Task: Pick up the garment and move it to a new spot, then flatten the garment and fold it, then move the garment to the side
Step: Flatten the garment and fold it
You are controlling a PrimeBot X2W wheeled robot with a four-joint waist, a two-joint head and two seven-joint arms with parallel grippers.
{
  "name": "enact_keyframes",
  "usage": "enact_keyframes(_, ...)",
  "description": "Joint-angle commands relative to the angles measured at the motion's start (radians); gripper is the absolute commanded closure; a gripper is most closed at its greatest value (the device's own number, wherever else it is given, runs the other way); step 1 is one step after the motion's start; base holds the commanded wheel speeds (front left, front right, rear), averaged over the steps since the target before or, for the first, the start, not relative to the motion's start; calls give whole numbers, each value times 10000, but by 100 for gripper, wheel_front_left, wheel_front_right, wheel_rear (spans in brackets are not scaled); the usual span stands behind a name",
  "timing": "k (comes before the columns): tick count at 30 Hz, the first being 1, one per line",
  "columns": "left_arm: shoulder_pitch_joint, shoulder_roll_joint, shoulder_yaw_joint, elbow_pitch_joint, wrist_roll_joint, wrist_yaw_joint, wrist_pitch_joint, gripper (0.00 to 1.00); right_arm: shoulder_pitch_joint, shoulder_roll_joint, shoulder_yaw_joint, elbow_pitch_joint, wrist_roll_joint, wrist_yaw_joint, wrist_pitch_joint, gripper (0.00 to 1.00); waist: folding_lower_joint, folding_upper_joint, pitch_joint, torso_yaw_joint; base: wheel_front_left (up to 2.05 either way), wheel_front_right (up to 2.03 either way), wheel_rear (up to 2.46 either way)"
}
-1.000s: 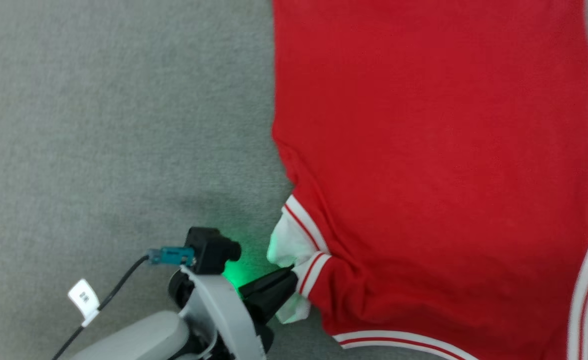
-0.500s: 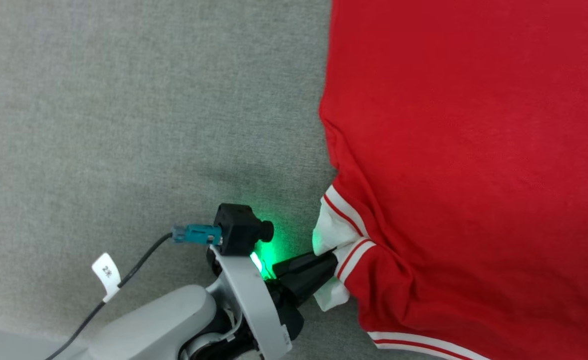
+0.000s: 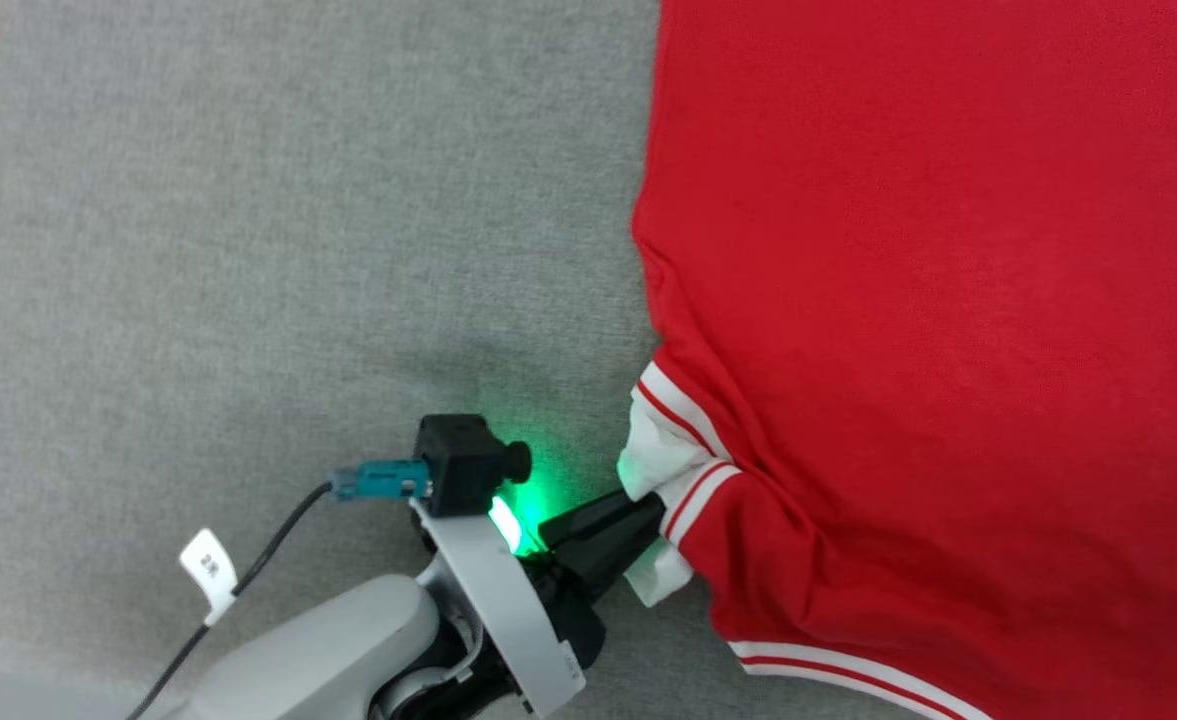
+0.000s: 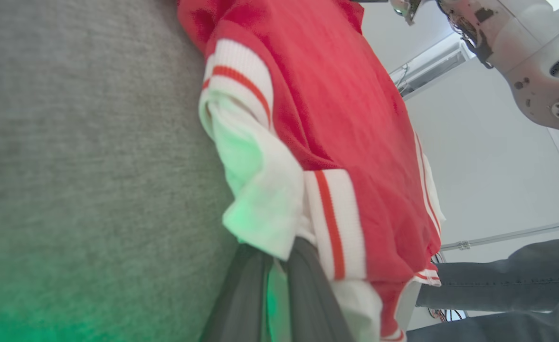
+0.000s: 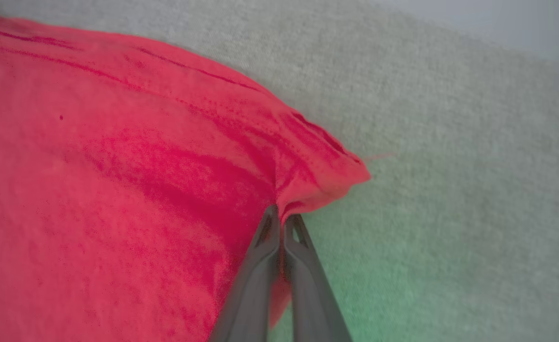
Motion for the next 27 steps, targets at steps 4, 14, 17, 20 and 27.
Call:
enact_keyframes(4, 522, 430, 157, 1028, -204, 332, -153, 100, 895, -769, 297, -1161, 581, -15, 17, 100, 0, -1, -995, -495, 0, 0, 0)
enact_keyframes(14, 1260, 1016, 501, 171, -214, 739, -559, 100, 4691, -3724, 555, -5300, 2831, -15, -916, 100, 0, -1, -2028, -1152, 0, 0, 0)
enact_keyframes(17, 1472, 1167, 604, 23, -272, 856, -622, 100, 6153, -4393, 755, -6285, 3199, -15, -1622, 100, 0, -1, -2258, -1342, 0, 0, 0)
enact_keyframes(20, 1672, 1291, 731, -127, -311, 1000, -683, 100, 7496, -4821, 962, -7057, 3445, -15, -2391, 100, 0, -1, -2417, -1529, 0, 0, 0)
enact_keyframes(27, 2111, 1592, 1104, -383, -320, 1315, -780, 100, 9978, -4765, 1663, -8187, 3255, -15, -3599, 100, 0, -1, -2571, -1833, 0, 0, 0)
